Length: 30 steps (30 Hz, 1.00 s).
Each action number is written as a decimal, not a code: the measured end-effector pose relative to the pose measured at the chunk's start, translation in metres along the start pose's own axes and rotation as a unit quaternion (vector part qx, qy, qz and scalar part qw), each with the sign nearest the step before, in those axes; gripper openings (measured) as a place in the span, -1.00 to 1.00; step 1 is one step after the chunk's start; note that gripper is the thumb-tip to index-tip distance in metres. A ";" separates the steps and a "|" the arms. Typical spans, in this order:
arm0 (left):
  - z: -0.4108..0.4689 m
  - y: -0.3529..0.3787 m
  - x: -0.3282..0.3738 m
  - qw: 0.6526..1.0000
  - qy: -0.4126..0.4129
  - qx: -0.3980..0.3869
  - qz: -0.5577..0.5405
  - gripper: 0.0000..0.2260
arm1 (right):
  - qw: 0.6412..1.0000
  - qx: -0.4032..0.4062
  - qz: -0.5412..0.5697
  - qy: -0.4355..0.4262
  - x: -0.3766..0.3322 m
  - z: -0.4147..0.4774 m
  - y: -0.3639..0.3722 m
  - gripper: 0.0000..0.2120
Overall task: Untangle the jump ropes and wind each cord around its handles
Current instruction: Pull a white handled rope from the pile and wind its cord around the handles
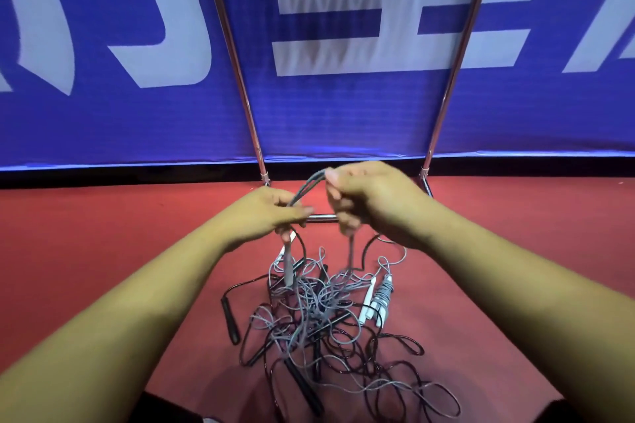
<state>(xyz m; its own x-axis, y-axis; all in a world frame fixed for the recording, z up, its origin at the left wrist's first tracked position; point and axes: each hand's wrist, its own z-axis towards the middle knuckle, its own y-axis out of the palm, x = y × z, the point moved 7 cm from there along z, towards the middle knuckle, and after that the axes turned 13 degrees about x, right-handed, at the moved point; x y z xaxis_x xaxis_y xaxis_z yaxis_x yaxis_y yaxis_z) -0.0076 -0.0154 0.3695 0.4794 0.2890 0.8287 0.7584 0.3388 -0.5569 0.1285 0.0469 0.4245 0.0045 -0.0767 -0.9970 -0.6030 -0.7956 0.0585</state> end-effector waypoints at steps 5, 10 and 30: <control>-0.002 0.005 -0.038 0.993 -0.078 -0.026 0.089 -0.80 | 0.988 0.054 0.142 -0.021 -0.031 0.006 -0.032 -0.67; -0.005 -0.001 -0.014 0.989 -0.061 -0.051 -0.128 -0.89 | 0.963 0.225 0.145 -0.018 -0.029 0.015 -0.091 -0.65; -0.010 0.008 -0.004 0.994 -0.060 -0.085 -0.041 -0.61 | 0.992 0.115 -0.050 0.025 -0.003 0.013 -0.036 -0.78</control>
<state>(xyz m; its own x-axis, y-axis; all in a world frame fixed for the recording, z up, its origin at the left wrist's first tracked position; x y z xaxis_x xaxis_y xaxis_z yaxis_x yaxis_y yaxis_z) 0.0008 -0.0228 0.3628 0.3639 0.3755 0.8524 0.8615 0.2123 -0.4613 0.1393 0.0837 0.4243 0.1100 -0.0379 -0.9932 -0.7640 -0.6424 -0.0601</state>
